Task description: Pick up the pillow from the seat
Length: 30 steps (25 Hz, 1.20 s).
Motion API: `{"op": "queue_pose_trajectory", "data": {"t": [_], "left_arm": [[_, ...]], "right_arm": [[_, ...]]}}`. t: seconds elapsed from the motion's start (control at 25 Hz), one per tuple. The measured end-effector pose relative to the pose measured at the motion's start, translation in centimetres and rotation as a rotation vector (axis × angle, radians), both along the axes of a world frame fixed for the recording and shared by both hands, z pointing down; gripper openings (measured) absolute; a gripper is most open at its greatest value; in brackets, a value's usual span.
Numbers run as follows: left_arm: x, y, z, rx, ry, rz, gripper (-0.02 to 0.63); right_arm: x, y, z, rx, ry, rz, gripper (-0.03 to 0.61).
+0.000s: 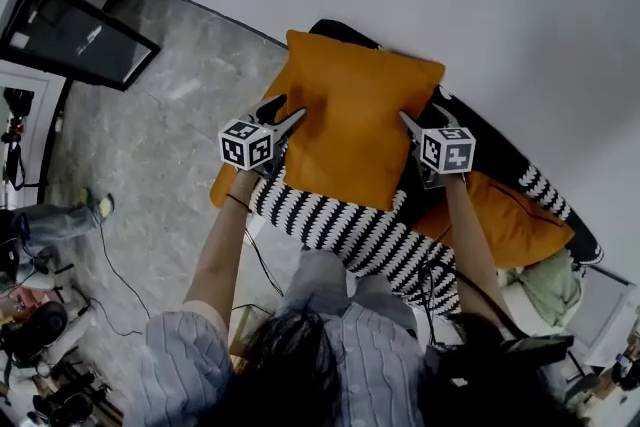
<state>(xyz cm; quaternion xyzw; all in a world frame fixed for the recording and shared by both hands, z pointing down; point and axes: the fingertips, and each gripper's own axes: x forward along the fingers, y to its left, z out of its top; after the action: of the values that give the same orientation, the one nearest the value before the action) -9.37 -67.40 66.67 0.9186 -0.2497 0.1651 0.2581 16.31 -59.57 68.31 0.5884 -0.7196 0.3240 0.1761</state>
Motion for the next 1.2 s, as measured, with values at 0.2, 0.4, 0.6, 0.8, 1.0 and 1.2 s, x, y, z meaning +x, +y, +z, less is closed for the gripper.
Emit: {"op": "queue_pose_trajectory", "data": {"t": [0.2, 0.4, 0.6, 0.8, 1.0, 1.2], "left_arm": [[-0.4, -3.4, 3.0, -0.059, -0.031, -0.021, 0.307], [-0.1, -5.9, 5.4, -0.098, -0.099, 0.042, 0.326], [0.9, -7.0, 7.5, -0.114, -0.188, 0.166, 0.345], [1.9, -7.6, 9.0, -0.131, -0.218, 0.209, 0.352], [2.8, -7.6, 9.6, -0.14, -0.219, 0.177, 0.348], [3.2, -7.1, 9.3, -0.164, -0.237, 0.181, 0.311]], "right_arm": [[0.5, -1.4, 1.4, -0.033, 0.023, 0.033, 0.316], [0.1, -2.9, 2.2, -0.045, 0.017, 0.047, 0.318], [0.1, -3.7, 2.4, -0.037, 0.004, 0.038, 0.316], [0.1, -3.8, 2.6, -0.015, -0.005, 0.05, 0.316], [0.0, -3.8, 3.1, -0.014, 0.013, 0.055, 0.3], [-0.4, -3.7, 3.3, -0.019, -0.06, 0.034, 0.214]]}}
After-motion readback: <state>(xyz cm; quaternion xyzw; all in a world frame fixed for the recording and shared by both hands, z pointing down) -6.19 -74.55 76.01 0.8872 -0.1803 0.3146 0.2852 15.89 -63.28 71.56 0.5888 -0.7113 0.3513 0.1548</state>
